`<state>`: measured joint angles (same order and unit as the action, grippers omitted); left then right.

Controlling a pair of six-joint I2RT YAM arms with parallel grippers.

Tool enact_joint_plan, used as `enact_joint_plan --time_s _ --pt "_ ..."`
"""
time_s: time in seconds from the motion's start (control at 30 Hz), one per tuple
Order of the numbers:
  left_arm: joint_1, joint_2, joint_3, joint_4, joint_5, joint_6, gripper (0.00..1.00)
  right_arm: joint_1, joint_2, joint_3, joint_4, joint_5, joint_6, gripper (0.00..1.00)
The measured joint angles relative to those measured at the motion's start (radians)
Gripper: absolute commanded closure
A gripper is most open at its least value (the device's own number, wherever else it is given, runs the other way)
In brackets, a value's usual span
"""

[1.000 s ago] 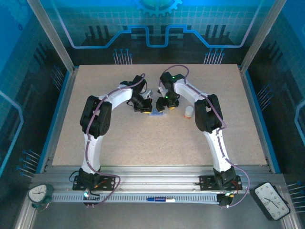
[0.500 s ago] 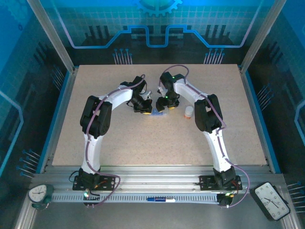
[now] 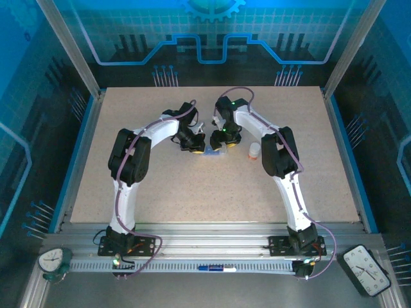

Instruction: Sort the pills into containers

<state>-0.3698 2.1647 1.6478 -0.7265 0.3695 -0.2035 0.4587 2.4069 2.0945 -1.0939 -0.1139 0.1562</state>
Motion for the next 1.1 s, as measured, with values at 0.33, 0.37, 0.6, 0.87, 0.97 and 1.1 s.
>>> enact_joint_plan --time_s 0.33,0.37,0.6,0.87,0.97,1.1 --pt "0.002 -0.091 0.085 0.081 -0.085 0.002 0.67 -0.037 0.026 0.144 -0.016 -0.015 0.017 0.30" --pt "0.004 -0.116 0.094 0.095 -0.095 0.003 0.63 -0.043 0.023 0.163 -0.016 -0.021 0.023 0.30" --pt "0.038 -0.303 0.122 0.218 -0.168 0.022 0.01 -0.101 -0.149 0.205 0.023 -0.063 0.080 0.09" --pt "0.101 -0.567 -0.115 0.451 -0.315 0.071 0.01 -0.214 -0.575 -0.052 0.228 -0.060 0.085 0.00" --pt "0.113 -0.706 -0.336 0.625 -0.383 0.120 0.01 -0.268 -0.724 -0.244 0.346 -0.011 0.083 0.00" --pt "0.139 -0.841 -0.620 0.867 -0.465 0.207 0.01 -0.332 -0.851 -0.528 0.528 0.089 0.099 0.00"
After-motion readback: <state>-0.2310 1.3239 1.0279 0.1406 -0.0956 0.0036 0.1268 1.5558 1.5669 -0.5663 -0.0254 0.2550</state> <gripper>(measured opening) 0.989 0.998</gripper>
